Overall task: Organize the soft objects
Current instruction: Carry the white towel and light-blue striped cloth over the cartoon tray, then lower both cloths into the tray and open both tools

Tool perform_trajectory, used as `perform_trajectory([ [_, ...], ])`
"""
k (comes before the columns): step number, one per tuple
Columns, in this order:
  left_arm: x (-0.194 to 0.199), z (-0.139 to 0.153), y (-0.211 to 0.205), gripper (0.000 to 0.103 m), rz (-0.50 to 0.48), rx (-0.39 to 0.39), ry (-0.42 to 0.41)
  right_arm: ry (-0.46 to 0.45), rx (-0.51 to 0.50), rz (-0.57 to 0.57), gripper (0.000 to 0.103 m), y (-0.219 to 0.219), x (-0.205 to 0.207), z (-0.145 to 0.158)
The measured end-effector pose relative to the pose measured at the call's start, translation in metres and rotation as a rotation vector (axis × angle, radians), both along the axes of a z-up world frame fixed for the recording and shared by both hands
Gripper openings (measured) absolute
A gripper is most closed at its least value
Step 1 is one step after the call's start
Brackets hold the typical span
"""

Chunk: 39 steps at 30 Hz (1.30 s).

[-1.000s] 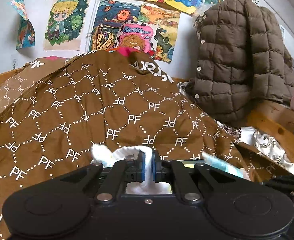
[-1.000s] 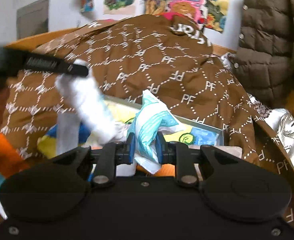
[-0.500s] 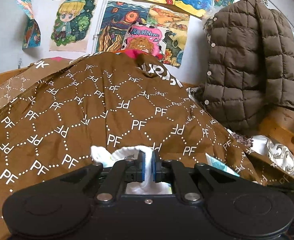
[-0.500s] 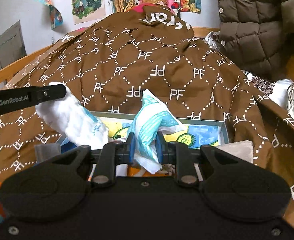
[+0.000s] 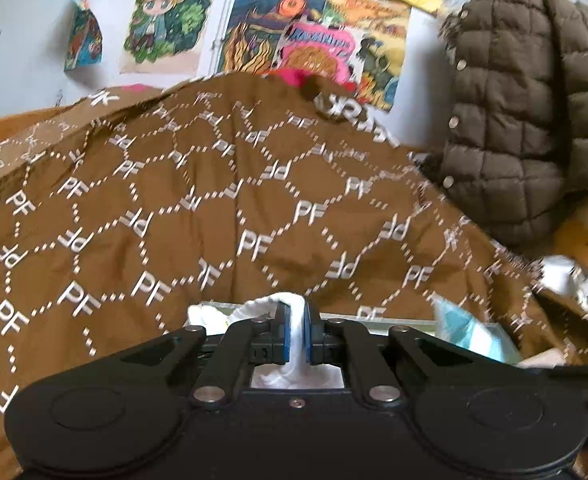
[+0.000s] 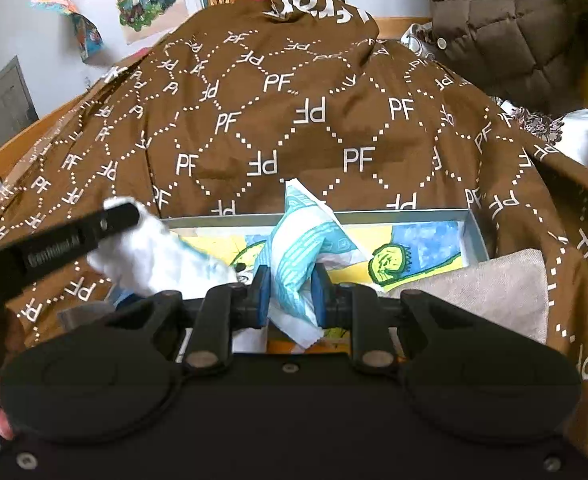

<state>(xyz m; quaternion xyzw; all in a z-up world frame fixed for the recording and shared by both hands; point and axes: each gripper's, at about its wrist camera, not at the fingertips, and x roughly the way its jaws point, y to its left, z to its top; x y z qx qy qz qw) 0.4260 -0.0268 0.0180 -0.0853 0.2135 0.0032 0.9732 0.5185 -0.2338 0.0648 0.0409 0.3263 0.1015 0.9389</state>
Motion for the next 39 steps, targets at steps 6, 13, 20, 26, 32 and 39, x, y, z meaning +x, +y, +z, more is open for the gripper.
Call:
perform_trajectory([
  [6, 0.001, -0.015, 0.002, 0.006, 0.001, 0.028, 0.049, 0.023, 0.011, -0.015, 0.015, 0.006, 0.012, -0.01],
  [13, 0.003, -0.025, 0.005, 0.006, 0.0, 0.052, 0.095, 0.06, 0.021, -0.053, 0.015, 0.006, 0.022, -0.024],
  [20, 0.004, -0.033, 0.006, 0.006, -0.006, 0.075, 0.139, 0.08, 0.023, -0.064, 0.015, 0.005, 0.025, -0.036],
  [26, 0.008, -0.04, 0.005, 0.007, -0.009, 0.097, 0.189, 0.091, 0.014, -0.069, 0.015, 0.006, 0.025, -0.038],
  [32, 0.009, -0.045, 0.007, 0.007, -0.009, 0.094, 0.201, 0.106, 0.027, -0.079, 0.016, 0.004, 0.025, -0.042],
  [39, 0.01, -0.046, 0.006, 0.009, -0.023, 0.079, 0.202, 0.113, 0.02, -0.094, 0.019, 0.008, 0.028, -0.047],
])
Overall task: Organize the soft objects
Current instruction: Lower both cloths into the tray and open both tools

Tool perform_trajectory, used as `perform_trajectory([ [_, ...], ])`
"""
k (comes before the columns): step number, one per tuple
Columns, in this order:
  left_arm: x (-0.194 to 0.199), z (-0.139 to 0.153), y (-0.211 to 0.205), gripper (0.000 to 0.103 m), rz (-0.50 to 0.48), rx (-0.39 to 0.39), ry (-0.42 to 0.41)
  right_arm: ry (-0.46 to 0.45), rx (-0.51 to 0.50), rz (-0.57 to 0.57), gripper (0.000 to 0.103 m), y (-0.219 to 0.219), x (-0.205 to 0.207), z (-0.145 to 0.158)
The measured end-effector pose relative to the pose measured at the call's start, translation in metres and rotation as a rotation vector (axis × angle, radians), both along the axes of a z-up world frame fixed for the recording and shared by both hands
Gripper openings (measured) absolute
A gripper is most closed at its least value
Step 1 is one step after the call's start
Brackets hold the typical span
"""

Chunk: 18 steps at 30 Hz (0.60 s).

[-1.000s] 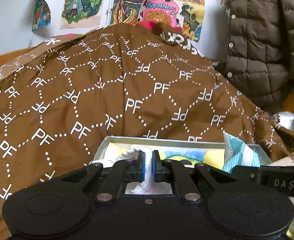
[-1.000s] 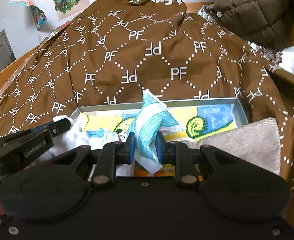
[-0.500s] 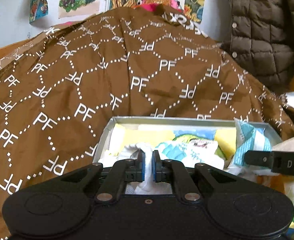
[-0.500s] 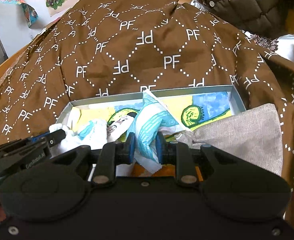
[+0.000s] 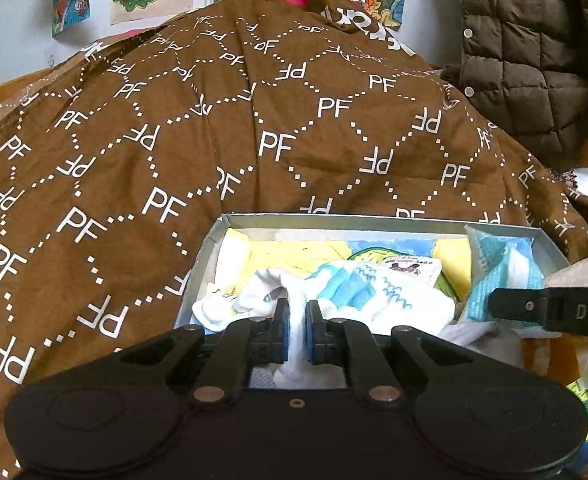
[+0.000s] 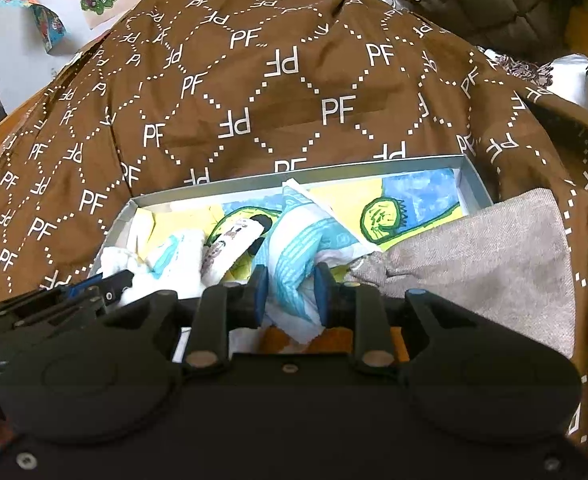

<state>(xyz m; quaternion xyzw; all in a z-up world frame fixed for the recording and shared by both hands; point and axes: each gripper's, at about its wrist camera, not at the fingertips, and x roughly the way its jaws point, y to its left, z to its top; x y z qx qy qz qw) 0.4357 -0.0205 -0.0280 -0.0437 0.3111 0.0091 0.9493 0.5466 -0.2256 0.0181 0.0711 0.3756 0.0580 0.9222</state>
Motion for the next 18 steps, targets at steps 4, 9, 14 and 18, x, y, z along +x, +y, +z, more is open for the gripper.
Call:
perform_trajectory([
  [4, -0.001, 0.003, -0.001, 0.014, -0.016, 0.011, 0.007, 0.016, 0.025, -0.014, 0.023, -0.001, 0.005, -0.002],
  [9, -0.006, 0.002, 0.005, 0.022, -0.017, -0.031, -0.003, 0.024, 0.004, -0.023, 0.027, -0.001, 0.007, -0.005],
  [14, -0.01, 0.0, 0.002, 0.051, -0.02, -0.043, -0.028, 0.022, 0.009, -0.015, 0.045, -0.003, 0.003, -0.005],
  [18, -0.013, 0.0, -0.001, 0.057, -0.03, -0.042, -0.038, -0.003, -0.035, 0.003, 0.062, -0.003, -0.005, -0.001],
])
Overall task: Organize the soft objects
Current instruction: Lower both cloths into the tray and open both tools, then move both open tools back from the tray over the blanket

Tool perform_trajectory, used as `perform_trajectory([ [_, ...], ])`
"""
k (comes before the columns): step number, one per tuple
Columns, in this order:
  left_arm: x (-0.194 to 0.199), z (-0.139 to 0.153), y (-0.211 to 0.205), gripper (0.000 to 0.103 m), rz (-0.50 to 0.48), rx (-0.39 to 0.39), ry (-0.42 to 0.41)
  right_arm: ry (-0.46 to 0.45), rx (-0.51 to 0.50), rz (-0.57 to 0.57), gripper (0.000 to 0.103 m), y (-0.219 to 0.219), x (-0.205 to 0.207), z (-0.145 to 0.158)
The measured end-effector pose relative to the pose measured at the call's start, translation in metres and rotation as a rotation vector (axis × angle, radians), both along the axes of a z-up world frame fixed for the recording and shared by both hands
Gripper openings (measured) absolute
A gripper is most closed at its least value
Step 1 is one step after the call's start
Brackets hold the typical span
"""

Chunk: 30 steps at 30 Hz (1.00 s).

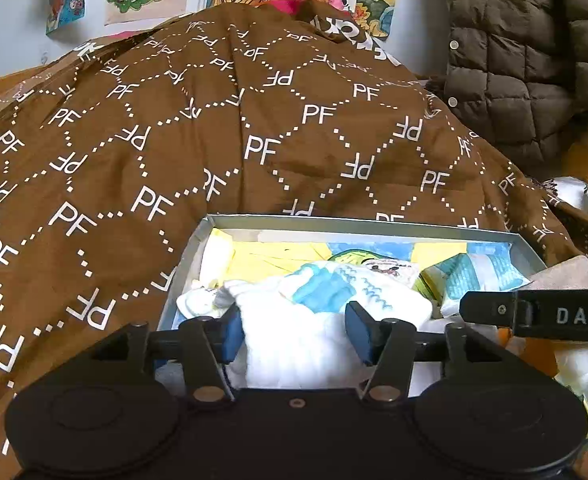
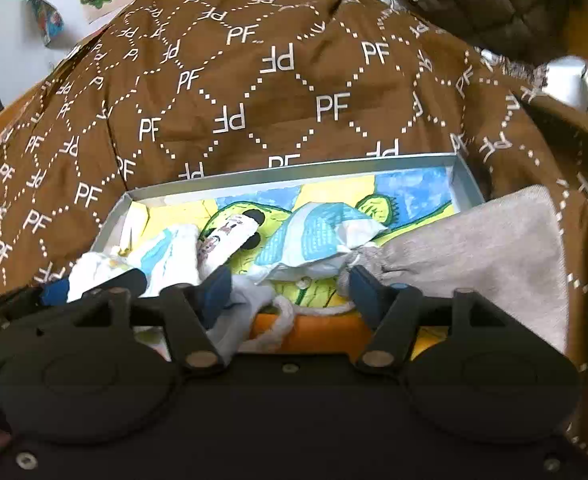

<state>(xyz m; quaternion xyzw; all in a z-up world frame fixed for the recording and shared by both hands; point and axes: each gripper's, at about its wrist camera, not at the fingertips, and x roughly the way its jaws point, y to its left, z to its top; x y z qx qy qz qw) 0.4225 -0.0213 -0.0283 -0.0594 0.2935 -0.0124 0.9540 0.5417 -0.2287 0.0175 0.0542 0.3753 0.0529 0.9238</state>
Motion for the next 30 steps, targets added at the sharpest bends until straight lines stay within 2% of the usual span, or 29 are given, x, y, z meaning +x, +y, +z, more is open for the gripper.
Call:
perform_trajectory([
  [2, -0.005, 0.002, 0.001, 0.064, 0.0, -0.009, -0.018, -0.013, -0.017, 0.004, 0.067, -0.002, -0.007, 0.004],
  [8, -0.025, 0.015, 0.01, 0.077, 0.025, -0.038, -0.053, -0.092, -0.027, 0.004, 0.086, -0.015, -0.038, 0.027],
  [10, -0.035, 0.021, 0.013, 0.082, 0.039, -0.044, -0.073, -0.125, -0.021, 0.006, 0.093, -0.019, -0.05, 0.036],
  [14, -0.061, 0.035, 0.018, 0.089, 0.054, -0.038, -0.106, -0.18, 0.014, 0.01, 0.102, -0.025, -0.079, 0.051],
  [17, -0.08, 0.045, 0.02, 0.094, 0.075, -0.027, -0.116, -0.206, 0.018, 0.018, 0.102, -0.03, -0.1, 0.059],
  [23, -0.112, 0.056, 0.016, 0.097, 0.093, 0.024, -0.1, -0.251, 0.028, 0.048, 0.102, -0.043, -0.141, 0.069],
  [30, -0.142, 0.067, 0.003, 0.097, 0.046, 0.093, -0.088, -0.291, 0.011, 0.093, 0.102, -0.053, -0.165, 0.081],
])
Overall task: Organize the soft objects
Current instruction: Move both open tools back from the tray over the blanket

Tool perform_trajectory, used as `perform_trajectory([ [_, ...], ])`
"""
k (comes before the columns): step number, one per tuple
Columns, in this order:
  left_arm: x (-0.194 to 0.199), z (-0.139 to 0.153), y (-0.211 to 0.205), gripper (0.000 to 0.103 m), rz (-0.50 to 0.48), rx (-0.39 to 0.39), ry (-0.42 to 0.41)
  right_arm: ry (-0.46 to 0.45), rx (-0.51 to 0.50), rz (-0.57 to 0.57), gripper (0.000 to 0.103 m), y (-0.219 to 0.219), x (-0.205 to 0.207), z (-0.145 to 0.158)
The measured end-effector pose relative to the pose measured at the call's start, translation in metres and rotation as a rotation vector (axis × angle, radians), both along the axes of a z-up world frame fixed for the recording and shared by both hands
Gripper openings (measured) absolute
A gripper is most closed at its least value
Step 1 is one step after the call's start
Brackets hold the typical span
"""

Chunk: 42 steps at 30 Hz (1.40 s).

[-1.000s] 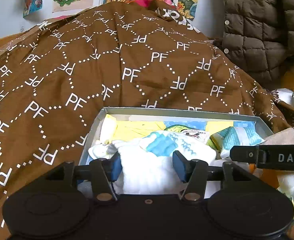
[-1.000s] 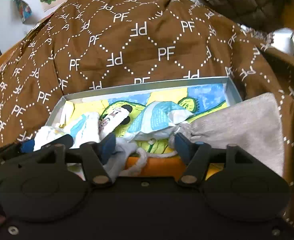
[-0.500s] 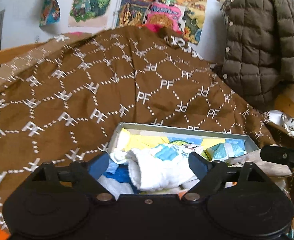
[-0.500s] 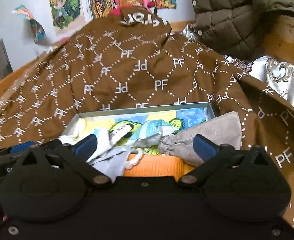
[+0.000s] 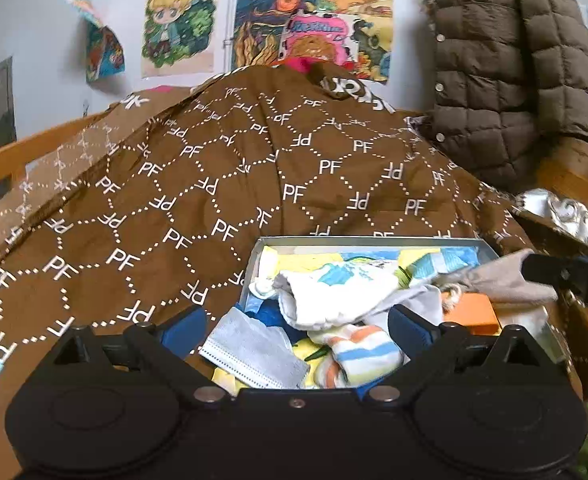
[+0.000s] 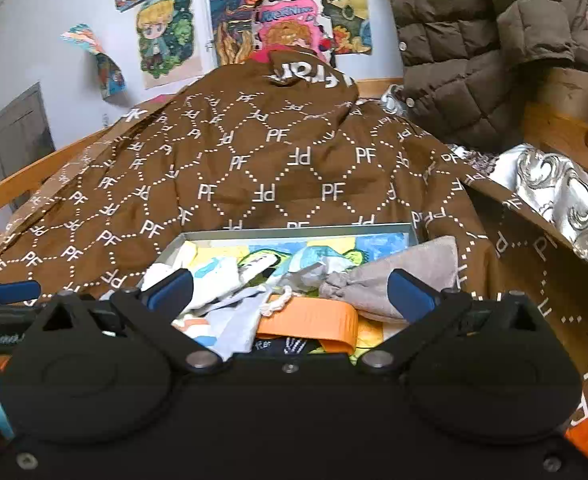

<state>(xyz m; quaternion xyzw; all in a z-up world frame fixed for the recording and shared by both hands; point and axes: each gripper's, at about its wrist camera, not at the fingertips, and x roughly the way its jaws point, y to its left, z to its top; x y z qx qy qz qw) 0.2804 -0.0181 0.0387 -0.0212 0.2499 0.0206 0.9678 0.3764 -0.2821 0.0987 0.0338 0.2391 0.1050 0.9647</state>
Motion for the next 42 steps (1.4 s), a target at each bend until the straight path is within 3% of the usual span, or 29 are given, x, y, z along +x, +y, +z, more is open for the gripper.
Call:
perform_trajectory([
  [10, -0.038, 0.003, 0.003, 0.098, -0.044, 0.08, 0.045, 0.027, -0.009, 0.032, 0.103, 0.0, -0.019, 0.016],
  [14, -0.047, -0.005, 0.007, 0.098, -0.053, 0.064, 0.065, 0.021, 0.009, 0.003, 0.103, -0.002, -0.03, 0.017],
  [26, -0.085, 0.001, 0.029, 0.099, -0.129, 0.049, -0.022, 0.025, -0.068, -0.114, 0.103, 0.009, -0.092, 0.027],
  [37, -0.113, -0.004, 0.048, 0.102, -0.134, -0.041, -0.047, 0.012, -0.09, -0.215, 0.103, 0.047, -0.151, 0.024],
  [42, -0.124, -0.01, 0.055, 0.102, -0.122, -0.092, -0.01, 0.031, -0.108, -0.256, 0.103, 0.067, -0.178, 0.021],
])
